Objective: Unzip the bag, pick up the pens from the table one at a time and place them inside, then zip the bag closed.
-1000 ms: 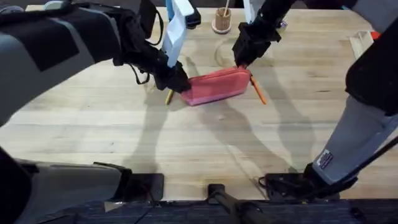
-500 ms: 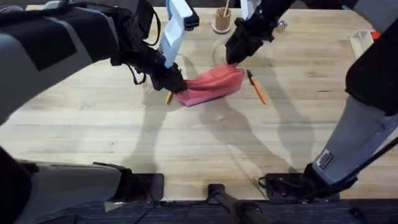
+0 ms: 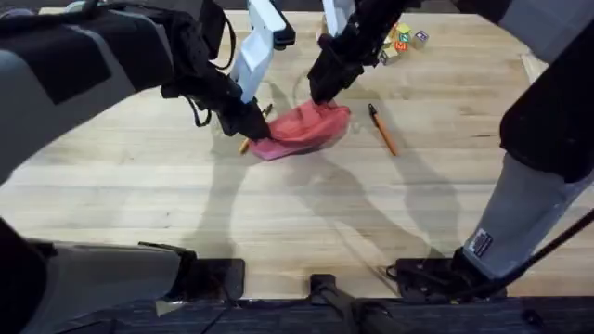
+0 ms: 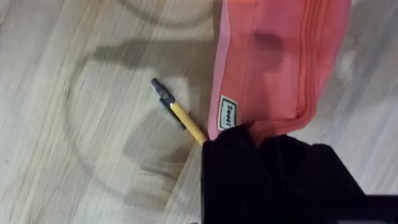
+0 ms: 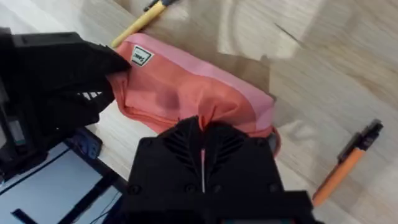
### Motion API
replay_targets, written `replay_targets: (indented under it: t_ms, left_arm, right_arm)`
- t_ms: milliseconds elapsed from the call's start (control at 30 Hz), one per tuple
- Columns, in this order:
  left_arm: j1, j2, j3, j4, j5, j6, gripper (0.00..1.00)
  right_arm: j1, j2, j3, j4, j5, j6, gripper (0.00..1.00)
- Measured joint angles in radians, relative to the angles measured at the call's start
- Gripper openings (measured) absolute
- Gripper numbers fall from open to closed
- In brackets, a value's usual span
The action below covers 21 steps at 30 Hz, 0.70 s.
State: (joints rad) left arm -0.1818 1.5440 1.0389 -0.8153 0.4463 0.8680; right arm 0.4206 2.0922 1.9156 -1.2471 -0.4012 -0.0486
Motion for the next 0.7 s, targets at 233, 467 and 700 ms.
replay_targets:
  t_ms: [233,467,700]
  left_arm:
    - [0.002,0.0,0.0,-0.003,-0.01,0.0,0.042]
    - [0.003,0.0,0.0,-0.006,-0.02,0.0,0.042]
    - [0.005,0.0,0.0,-0.012,-0.026,0.0,0.042]
  right_arm:
    - [0.035,0.0,0.0,0.017,0.036,0.024,0.031]
    - [0.05,0.0,0.0,0.02,0.033,0.035,0.031]
    - [0.05,0.0,0.0,0.035,0.003,0.041,0.031]
